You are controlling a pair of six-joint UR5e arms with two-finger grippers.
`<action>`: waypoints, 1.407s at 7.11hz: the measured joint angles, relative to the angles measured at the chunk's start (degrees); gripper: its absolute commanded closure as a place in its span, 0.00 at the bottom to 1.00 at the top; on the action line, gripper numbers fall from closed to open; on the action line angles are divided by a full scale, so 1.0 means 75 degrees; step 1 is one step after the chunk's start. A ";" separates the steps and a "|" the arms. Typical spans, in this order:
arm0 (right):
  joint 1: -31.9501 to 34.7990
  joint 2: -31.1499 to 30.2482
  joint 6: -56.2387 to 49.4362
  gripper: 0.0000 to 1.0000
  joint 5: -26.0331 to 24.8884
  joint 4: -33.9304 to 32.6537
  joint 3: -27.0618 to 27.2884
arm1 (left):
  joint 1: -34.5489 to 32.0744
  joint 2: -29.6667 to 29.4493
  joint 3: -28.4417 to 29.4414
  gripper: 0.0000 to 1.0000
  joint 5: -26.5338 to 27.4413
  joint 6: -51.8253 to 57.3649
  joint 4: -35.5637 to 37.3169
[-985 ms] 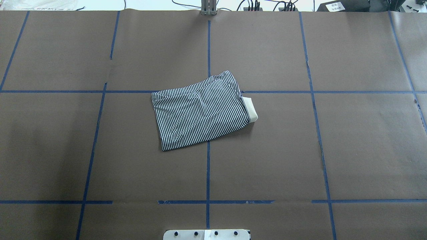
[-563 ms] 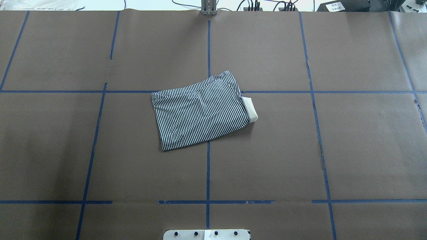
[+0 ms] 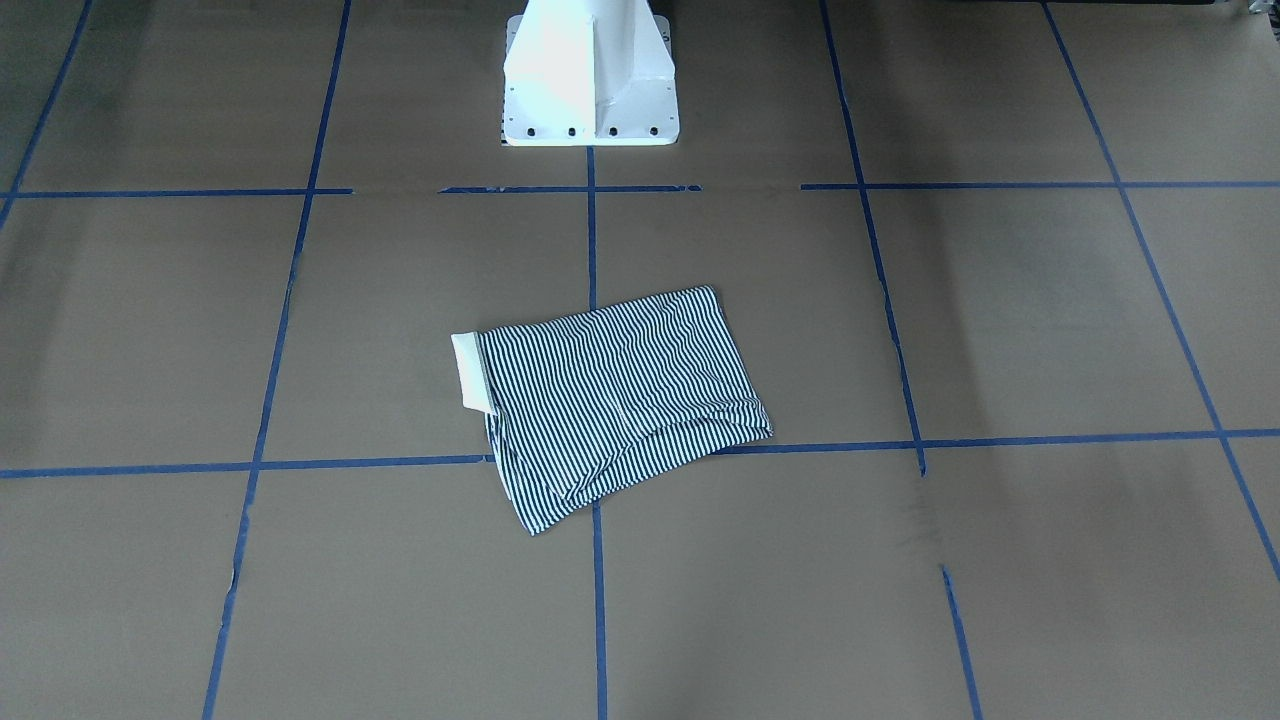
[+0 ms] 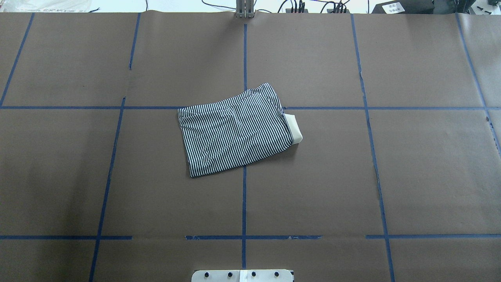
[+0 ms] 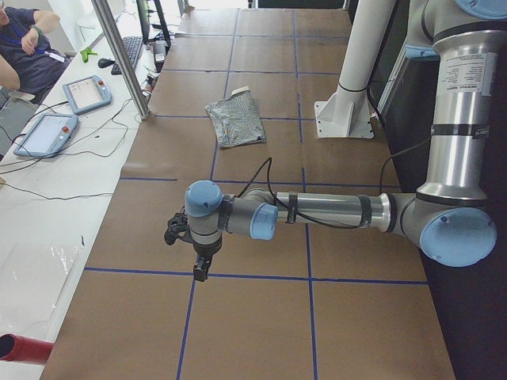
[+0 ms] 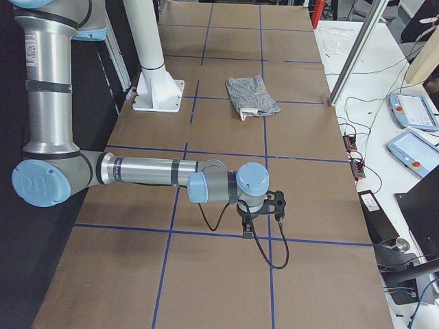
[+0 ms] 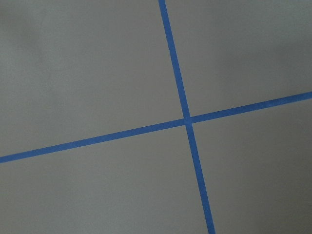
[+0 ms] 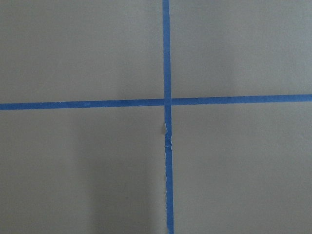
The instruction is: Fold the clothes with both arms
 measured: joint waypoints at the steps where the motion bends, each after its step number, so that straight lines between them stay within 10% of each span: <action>1: 0.0001 -0.0017 0.0018 0.00 0.0006 0.0026 0.0108 | -0.0002 -0.0005 -0.0010 0.00 0.0000 0.0002 0.0011; 10: 0.0010 -0.0102 0.0052 0.00 0.0016 -0.0025 0.0487 | -0.0008 0.0036 0.0007 0.00 0.0007 -0.0572 0.0011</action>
